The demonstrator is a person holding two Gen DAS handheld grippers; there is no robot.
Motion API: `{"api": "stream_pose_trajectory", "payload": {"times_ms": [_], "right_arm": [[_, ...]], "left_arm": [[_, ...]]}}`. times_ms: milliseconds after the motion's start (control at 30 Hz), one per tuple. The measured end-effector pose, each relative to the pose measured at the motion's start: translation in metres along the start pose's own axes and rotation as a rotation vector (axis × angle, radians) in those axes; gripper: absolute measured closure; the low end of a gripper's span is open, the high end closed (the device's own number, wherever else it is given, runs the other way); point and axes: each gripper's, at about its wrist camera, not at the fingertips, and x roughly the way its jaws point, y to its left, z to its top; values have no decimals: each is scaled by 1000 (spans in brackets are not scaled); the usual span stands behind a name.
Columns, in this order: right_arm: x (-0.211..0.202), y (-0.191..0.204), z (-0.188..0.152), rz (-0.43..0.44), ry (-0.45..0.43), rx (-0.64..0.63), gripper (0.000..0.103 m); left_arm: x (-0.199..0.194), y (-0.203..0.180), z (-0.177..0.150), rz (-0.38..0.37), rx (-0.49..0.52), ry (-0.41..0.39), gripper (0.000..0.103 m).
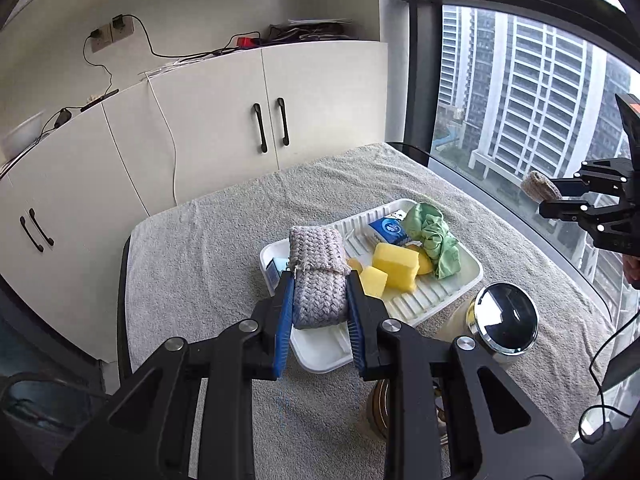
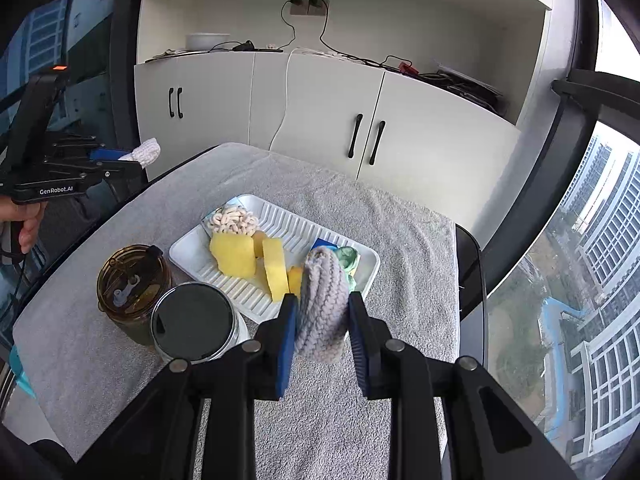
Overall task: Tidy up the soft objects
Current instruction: 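Carry the sock with the left tool while the right carries its sock to the tray, then open the left tool over the tray while the right releases its sock beside it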
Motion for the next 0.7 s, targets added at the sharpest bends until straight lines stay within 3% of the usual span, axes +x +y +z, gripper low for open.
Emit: {"api": "stream_pose_trajectory", "payload": {"times_ms": [300, 500, 700], "right_arm": [[80, -7, 34, 96, 94, -50, 76], [138, 0, 37, 177, 177, -69, 76], [181, 0, 36, 185, 240, -73, 75]], "left_arm": [[95, -1, 38, -89, 59, 112, 80], [152, 0, 41, -147, 57, 198, 80], [188, -6, 36, -188, 67, 266, 80]]}}
